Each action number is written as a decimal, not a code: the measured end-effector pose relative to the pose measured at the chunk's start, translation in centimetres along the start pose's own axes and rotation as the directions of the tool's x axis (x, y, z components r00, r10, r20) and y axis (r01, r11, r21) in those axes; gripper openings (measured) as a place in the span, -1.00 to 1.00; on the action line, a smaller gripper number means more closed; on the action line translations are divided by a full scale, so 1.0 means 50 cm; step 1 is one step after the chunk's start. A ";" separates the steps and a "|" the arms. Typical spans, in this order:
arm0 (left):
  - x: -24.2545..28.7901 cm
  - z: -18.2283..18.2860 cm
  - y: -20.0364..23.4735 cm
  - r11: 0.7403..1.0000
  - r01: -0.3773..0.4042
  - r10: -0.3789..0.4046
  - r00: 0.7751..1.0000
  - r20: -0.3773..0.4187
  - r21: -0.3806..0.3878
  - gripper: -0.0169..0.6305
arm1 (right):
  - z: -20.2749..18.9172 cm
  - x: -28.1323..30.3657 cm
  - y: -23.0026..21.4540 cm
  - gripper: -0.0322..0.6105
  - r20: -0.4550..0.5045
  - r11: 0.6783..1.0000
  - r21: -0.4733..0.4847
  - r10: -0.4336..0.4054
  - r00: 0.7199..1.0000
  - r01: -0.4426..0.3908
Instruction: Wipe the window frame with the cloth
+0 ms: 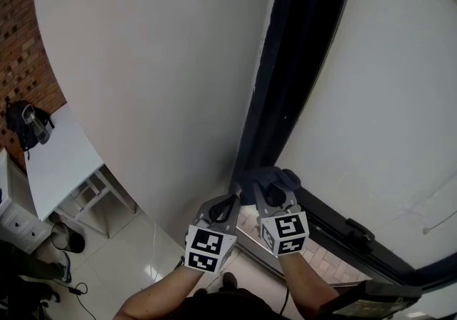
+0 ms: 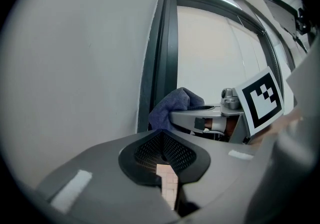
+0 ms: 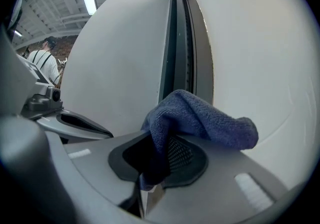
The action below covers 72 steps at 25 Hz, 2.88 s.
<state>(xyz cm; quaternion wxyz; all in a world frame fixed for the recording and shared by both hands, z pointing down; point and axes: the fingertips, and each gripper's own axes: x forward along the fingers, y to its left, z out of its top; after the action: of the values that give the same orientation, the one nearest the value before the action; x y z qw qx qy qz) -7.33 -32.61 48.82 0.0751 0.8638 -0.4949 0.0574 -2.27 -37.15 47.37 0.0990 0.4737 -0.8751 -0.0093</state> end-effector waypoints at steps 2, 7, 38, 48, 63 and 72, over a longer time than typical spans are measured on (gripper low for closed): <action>-0.003 0.018 -0.002 1.000 0.004 -0.004 1.000 0.011 0.002 -0.97 | 0.018 -0.004 -0.004 -0.70 0.017 1.000 0.005 -0.005 1.000 0.005; -0.008 0.067 -0.004 1.000 0.019 -0.019 0.999 0.048 0.012 -0.97 | 0.060 -0.011 -0.012 -0.70 0.046 1.000 0.025 -0.013 0.999 0.012; -0.044 0.372 -0.017 1.000 0.028 -0.026 0.965 0.262 -0.002 -0.97 | 0.374 -0.065 -0.049 -0.70 0.217 0.995 -0.097 0.004 0.976 0.018; -0.043 0.490 -0.035 0.998 0.043 -0.054 0.929 0.367 0.037 -0.97 | 0.480 -0.079 -0.056 -0.70 0.278 0.983 -0.181 0.026 0.960 0.026; -0.056 0.633 -0.028 0.996 0.009 -0.050 0.887 0.459 0.090 -0.97 | 0.640 -0.111 -0.072 -0.70 0.384 0.963 -0.261 0.043 0.922 0.064; -0.057 0.703 -0.039 0.993 0.013 -0.071 0.862 0.501 0.118 -0.97 | 0.724 -0.124 -0.077 -0.70 0.429 0.947 -0.304 0.039 0.902 0.104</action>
<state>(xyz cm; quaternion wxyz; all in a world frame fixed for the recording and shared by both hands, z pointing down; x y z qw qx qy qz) -6.21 -35.77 13.65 -0.1038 0.8621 -0.4745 -0.1445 -2.38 -36.90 10.45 -0.0209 0.4524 -0.8538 -0.2566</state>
